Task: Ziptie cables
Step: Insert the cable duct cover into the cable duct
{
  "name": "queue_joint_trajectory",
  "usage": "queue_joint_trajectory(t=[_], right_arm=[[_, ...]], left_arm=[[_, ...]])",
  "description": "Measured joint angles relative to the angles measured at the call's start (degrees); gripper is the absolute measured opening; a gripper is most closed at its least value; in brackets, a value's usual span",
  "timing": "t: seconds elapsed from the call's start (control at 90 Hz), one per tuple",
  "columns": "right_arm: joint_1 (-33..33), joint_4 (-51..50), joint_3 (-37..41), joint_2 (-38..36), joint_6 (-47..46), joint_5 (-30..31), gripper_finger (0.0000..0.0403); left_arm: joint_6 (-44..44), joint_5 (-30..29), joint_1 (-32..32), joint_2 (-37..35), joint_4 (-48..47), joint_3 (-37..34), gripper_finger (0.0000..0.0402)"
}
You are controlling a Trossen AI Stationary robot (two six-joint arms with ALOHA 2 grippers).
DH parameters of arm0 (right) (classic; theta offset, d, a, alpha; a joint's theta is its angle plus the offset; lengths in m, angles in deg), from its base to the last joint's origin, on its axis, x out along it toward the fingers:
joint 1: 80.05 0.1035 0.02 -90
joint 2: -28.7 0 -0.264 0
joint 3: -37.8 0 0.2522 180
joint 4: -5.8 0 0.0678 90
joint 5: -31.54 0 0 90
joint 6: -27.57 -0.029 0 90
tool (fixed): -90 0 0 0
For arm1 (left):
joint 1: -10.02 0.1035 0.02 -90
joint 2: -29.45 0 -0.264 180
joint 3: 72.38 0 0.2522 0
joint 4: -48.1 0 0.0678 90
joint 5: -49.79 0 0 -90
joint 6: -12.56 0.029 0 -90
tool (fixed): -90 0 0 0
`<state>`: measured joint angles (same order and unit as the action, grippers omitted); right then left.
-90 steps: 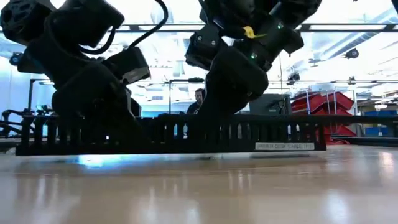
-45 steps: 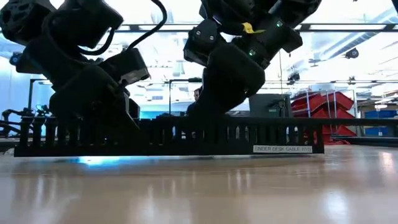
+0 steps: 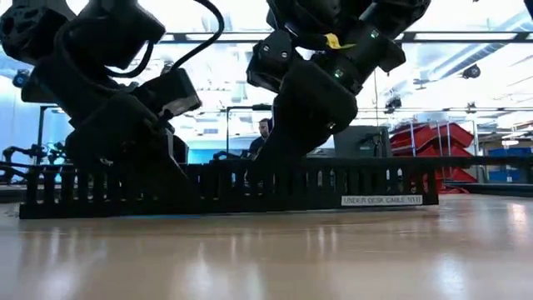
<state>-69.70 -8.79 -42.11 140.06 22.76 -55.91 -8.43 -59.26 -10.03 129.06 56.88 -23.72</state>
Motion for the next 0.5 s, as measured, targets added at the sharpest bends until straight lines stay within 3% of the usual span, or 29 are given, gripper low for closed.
queue_joint_trajectory(t=[0.333, 0.5], right_arm=[[0.1, 1.5, -0.6, 0.7, 1.0, -3.5, 0.0216], [-0.1, 2.0, -1.0, 0.7, -0.3, -1.7, 0.0219]], left_arm=[[4.4, 1.0, 0.7, 2.0, 0.8, 3.3, 0.0227], [6.6, 1.2, 1.9, 2.0, 1.2, 4.0, 0.0222]])
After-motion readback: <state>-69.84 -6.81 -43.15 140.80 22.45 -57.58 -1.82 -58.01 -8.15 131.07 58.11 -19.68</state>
